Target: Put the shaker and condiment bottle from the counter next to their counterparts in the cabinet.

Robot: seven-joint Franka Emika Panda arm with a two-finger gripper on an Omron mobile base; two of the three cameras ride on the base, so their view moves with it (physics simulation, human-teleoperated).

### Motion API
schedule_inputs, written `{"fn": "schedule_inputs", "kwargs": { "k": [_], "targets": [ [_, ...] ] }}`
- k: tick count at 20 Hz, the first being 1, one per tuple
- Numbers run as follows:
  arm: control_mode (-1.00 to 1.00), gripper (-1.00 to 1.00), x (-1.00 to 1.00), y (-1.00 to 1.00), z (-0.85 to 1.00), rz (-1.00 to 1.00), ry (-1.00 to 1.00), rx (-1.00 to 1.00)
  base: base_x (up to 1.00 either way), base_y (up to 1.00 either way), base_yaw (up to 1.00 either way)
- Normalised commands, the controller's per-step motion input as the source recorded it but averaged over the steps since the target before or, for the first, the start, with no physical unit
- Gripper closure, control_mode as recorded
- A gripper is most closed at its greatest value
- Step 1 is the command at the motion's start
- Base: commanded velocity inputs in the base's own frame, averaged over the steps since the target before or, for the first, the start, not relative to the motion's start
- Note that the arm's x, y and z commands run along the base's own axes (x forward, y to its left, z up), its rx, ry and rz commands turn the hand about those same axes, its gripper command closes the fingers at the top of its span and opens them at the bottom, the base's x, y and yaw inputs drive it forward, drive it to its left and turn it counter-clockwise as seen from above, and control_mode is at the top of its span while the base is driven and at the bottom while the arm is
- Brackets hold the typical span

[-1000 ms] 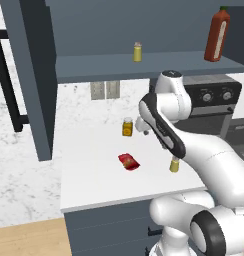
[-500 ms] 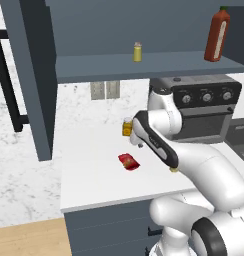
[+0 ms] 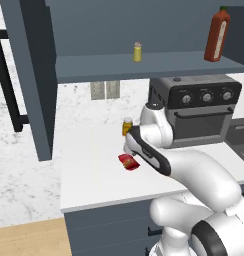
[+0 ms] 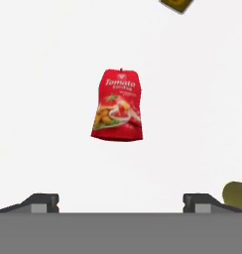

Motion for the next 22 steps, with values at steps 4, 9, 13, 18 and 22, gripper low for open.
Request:
{"fn": "schedule_inputs", "kwargs": {
  "k": [4, 9, 13, 18, 22],
  "targets": [
    [-1.0, -1.0, 0.33, 0.11, -0.28, 0.0, -0.01, 0.0, 0.0, 0.0, 0.0],
    [-1.0, -1.0, 0.22, 0.07, -0.21, 0.0, 0.0, 0.0, 0.0, 0.0, 0.0],
    [-1.0, -1.0, 0.16, 0.0, -0.18, 0.0, -0.02, 0.0, 0.0, 0.0, 0.0],
    [-1.0, -1.0, 0.16, 0.01, -0.24, 0.0, -0.03, 0.0, 0.0, 0.0, 0.0],
    [-1.0, -1.0, 0.13, 0.05, -0.26, 0.0, -0.04, 0.0, 0.0, 0.0, 0.0]
  ]
}}
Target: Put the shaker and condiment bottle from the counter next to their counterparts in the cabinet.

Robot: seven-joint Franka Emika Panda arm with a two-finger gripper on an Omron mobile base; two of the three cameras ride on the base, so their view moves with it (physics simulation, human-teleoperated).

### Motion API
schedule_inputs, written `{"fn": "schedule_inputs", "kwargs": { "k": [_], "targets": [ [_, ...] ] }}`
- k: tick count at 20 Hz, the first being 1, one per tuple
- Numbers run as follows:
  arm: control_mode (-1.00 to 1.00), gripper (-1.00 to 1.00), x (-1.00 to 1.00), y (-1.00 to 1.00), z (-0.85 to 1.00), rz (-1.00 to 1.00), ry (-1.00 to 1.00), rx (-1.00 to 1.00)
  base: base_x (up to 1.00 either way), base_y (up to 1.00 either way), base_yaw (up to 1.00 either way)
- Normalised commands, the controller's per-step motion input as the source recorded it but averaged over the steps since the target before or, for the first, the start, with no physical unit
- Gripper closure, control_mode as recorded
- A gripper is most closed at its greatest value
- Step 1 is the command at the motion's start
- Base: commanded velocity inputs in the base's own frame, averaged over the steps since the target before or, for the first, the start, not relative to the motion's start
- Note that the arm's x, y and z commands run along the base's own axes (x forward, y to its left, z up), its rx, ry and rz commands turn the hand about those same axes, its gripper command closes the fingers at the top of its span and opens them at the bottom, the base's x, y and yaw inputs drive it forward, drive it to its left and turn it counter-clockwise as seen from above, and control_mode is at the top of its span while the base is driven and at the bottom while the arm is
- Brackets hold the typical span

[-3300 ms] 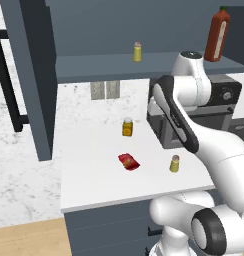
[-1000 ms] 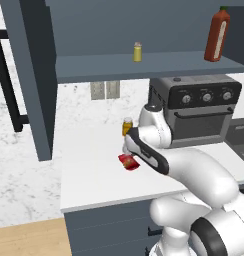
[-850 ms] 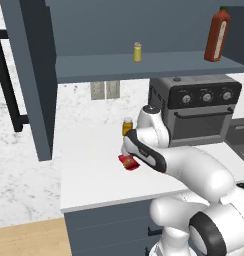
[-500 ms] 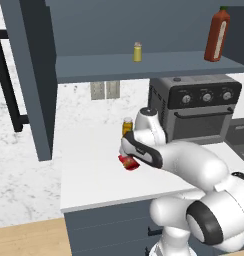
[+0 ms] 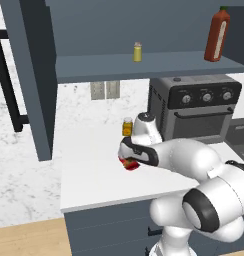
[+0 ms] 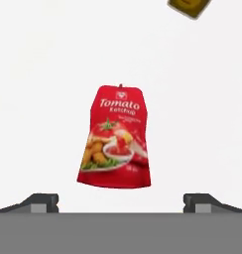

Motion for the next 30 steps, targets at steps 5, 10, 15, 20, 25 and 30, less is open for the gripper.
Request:
{"fn": "schedule_inputs", "kwargs": {
  "k": [5, 10, 15, 20, 25, 30],
  "targets": [
    [-1.0, -1.0, 0.01, 0.05, -0.23, 0.0, -0.03, 0.0, 0.0, 0.0, 0.0],
    [-1.0, -1.0, 0.08, 0.06, -0.25, 0.01, 0.0, 0.0, 0.0, 0.0, 0.0],
    [-1.0, -1.0, 0.17, 0.08, -0.29, 0.02, 0.0, 0.0, 0.0, 0.0, 0.0],
    [-1.0, -1.0, 0.23, 0.11, -0.34, 0.02, 0.0, 0.0, 0.0, 0.0, 0.0],
    [-1.0, -1.0, 0.24, 0.11, -0.35, 0.02, 0.0, 0.0, 0.0, 0.0, 0.0],
    [-1.0, 1.0, 0.25, 0.13, -0.38, 0.02, 0.0, 0.0, 0.0, 0.0, 0.0]
  ]
}}
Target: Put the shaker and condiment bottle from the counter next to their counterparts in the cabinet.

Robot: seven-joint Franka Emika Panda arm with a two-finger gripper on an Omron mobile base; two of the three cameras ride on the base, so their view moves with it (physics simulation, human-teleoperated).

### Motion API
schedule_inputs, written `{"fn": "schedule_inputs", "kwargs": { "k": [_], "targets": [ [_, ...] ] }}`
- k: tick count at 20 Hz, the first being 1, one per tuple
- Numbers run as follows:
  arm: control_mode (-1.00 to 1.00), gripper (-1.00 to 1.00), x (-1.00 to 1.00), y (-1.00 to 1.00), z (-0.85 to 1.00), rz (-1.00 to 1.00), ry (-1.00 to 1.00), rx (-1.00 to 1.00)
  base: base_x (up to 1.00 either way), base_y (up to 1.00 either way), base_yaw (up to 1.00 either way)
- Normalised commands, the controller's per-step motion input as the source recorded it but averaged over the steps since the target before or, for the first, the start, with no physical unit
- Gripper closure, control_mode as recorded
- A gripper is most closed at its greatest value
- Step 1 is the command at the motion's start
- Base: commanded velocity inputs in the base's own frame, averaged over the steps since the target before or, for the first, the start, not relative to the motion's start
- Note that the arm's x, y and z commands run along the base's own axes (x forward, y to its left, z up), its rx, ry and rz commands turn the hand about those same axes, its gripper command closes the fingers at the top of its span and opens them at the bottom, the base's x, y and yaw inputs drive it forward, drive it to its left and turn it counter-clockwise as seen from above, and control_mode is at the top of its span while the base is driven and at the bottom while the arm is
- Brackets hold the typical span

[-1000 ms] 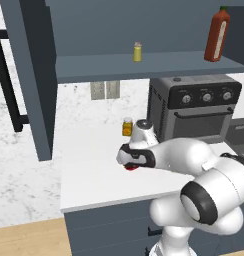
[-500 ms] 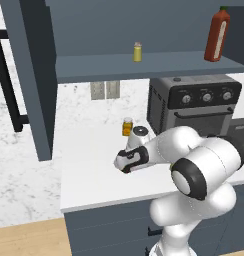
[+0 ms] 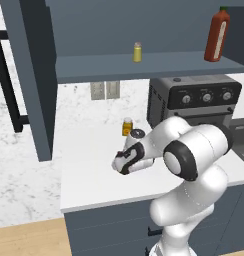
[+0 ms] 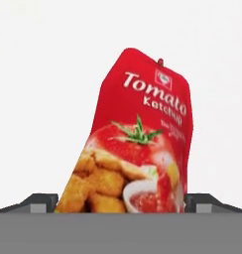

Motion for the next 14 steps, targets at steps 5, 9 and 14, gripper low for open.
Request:
{"fn": "schedule_inputs", "kwargs": {
  "k": [5, 9, 14],
  "targets": [
    [-1.0, 1.0, 0.27, 0.17, -0.3, 0.02, 0.01, -0.02, 0.0, 0.0, 0.0],
    [-1.0, 1.0, 0.23, 0.06, -0.04, -0.04, 0.02, -0.02, 0.0, 0.0, 0.0],
    [-1.0, 1.0, -0.2, -0.01, 0.3, -0.14, -0.12, 0.0, 0.0, 0.0, 0.0]
  ]
}}
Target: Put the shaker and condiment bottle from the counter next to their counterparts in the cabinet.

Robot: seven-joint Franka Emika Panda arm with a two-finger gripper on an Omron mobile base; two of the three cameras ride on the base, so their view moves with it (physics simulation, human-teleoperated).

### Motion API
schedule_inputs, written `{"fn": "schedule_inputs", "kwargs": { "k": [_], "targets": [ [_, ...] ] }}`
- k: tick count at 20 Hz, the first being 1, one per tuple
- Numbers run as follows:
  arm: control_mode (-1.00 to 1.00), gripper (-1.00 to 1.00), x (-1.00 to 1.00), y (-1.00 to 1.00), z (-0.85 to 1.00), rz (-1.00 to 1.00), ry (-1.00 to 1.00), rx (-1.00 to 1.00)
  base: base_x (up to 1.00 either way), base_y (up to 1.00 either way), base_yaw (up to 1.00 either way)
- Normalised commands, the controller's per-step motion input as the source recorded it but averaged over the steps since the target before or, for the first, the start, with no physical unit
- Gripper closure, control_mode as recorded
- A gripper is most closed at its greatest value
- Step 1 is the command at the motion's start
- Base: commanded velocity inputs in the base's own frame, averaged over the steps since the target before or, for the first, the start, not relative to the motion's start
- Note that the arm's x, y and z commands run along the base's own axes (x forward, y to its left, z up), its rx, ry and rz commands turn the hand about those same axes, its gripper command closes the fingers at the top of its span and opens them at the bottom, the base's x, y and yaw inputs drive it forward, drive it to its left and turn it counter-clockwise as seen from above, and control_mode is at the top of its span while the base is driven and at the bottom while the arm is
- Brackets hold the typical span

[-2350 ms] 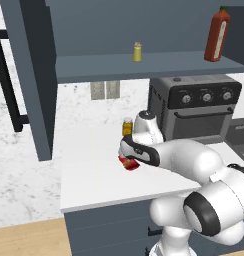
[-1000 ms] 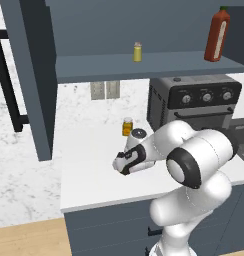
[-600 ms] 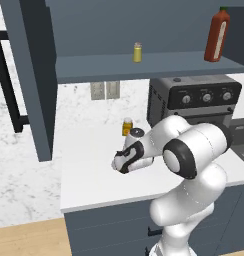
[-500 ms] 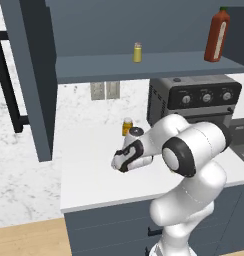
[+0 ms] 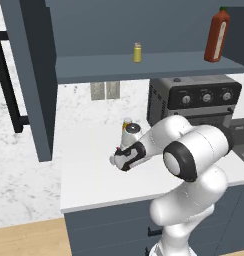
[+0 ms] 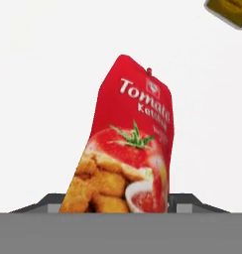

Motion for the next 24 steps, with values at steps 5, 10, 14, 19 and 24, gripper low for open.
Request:
{"fn": "schedule_inputs", "kwargs": {
  "k": [5, 10, 14, 19, 24],
  "targets": [
    [-1.0, 1.0, -0.71, -0.14, 0.49, -0.14, -0.22, 0.04, 0.0, 0.0, 0.0],
    [-1.0, 1.0, -0.88, -0.26, 0.66, -0.16, -0.23, 0.09, 0.0, 0.0, 0.0],
    [-1.0, 1.0, -0.82, -0.31, 0.77, -0.16, -0.19, 0.14, 0.0, 0.0, 0.0],
    [-1.0, 1.0, -0.64, -0.28, 0.68, -0.18, -0.04, 0.17, 0.0, 0.0, 0.0],
    [-1.0, 1.0, -0.47, -0.19, 0.6, -0.14, 0.0, 0.13, 0.0, 0.0, 0.0]
  ]
}}
